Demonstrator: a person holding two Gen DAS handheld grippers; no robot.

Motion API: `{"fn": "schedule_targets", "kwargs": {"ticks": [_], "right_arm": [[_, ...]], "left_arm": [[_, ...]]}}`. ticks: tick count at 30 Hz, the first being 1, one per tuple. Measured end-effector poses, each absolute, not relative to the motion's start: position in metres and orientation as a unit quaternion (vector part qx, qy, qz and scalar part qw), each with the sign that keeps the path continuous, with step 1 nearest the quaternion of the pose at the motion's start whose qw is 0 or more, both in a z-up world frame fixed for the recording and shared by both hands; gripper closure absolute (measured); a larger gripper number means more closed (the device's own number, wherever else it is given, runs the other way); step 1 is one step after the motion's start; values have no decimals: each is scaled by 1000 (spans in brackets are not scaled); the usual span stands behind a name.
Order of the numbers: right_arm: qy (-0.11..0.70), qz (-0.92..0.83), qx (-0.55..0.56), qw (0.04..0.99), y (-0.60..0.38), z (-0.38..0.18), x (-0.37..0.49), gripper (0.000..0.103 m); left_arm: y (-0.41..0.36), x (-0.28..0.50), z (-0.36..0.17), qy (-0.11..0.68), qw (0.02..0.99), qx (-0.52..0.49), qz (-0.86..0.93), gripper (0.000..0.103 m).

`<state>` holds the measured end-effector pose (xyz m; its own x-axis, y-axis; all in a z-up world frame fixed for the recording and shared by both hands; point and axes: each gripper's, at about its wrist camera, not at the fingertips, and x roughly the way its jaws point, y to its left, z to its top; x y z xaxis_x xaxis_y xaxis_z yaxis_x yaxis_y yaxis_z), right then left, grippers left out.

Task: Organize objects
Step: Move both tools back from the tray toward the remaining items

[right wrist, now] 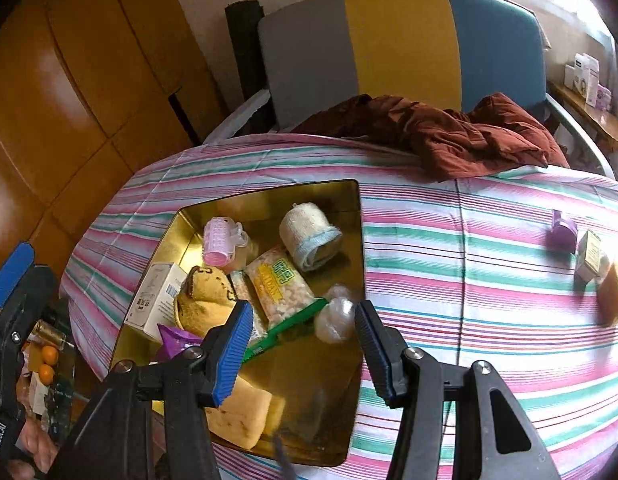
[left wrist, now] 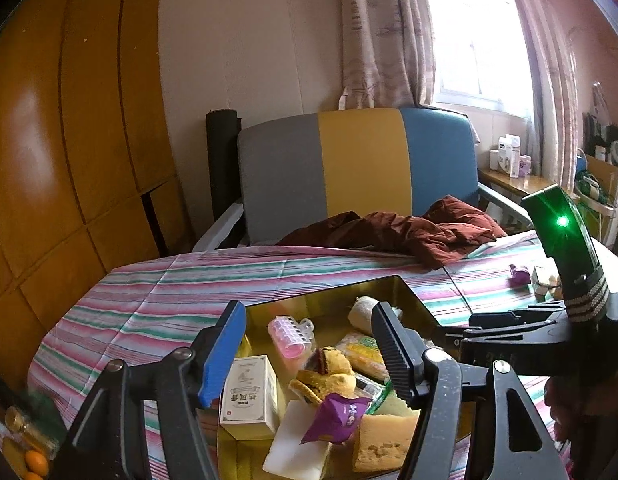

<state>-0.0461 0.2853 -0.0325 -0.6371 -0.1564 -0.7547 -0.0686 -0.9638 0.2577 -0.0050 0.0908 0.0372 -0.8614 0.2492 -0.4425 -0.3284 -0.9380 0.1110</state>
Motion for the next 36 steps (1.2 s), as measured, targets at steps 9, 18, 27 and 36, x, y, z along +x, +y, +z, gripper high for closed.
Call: {"fn": "schedule_targets", "kwargs": {"ticks": [9,18,27,36], "right_arm": [[-144,-895,423,5,313,-35,-38,49],[-132,-892,429,-52,363,-36,-29,49],[-152,-878,432,-143,451,-38,-8,49],[-221,-851,406,-248,556,-37,19,49]], "left_arm": [[105,-2,36,108,162,-218,956,36],[134,-4,22,124,199,-241,942,29],[174,-5,10,132,261,-268,918,29],[210,-5,0,153,293,-281,901,29]]}}
